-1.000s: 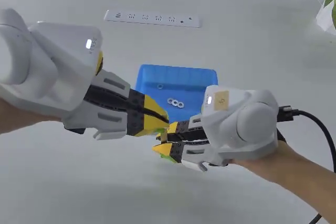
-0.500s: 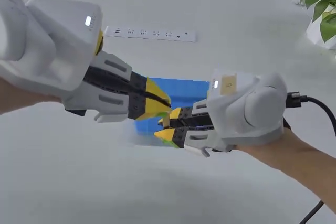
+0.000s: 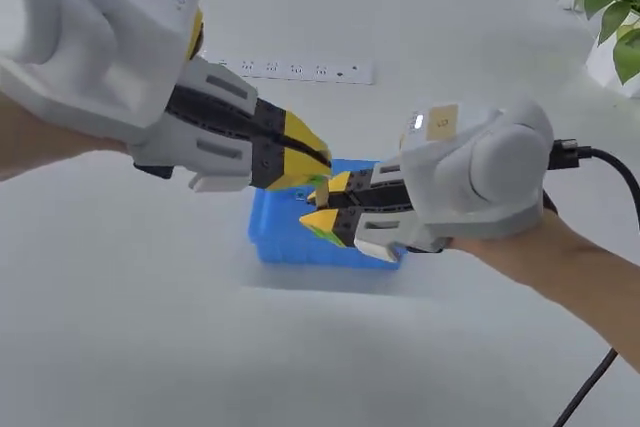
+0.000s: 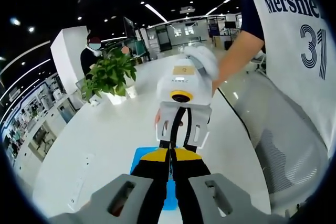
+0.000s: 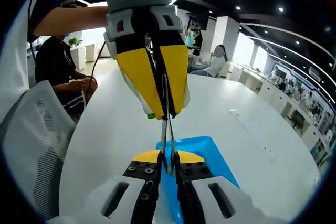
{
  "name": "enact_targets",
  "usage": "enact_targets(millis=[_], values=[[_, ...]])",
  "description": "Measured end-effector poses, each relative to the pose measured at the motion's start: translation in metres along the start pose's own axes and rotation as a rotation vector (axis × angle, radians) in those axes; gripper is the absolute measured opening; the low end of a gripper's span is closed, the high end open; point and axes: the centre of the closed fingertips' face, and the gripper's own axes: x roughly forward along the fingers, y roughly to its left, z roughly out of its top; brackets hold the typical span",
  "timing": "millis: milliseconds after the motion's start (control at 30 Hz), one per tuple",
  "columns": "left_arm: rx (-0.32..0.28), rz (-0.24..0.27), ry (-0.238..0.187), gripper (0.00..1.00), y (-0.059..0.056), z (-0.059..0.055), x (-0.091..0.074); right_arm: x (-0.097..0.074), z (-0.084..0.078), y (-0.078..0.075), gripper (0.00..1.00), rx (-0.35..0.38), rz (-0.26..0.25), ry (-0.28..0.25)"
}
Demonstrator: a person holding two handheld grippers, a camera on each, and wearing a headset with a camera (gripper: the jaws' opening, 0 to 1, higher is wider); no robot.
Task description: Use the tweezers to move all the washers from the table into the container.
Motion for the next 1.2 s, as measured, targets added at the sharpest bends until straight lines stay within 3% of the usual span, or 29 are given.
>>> enact_targets(millis=[100,267,433,933,1200], values=[[0.003,-0.003,0.006,0.06,0.01,-0.005,0.004,0.004,-0.003,-0.007,0.12,0.009,-0.006,-0.004],[-0.001,-0.002,0.012,0.06,0.016,-0.013,0.011,0.011,-0.013,-0.019,0.12,0.025,-0.01,0.004],[-0.004,-0.005,0.022,0.06,0.028,-0.027,0.023,0.017,-0.025,-0.029,0.12,0.044,-0.015,0.019],[-0.058,-0.034,0.037,0.06,0.034,-0.046,0.043,0.026,-0.051,-0.035,0.12,0.095,-0.009,0.058],[-0.063,-0.04,0.035,0.06,0.035,-0.048,0.049,0.025,-0.055,-0.037,0.13,0.113,-0.018,0.069]])
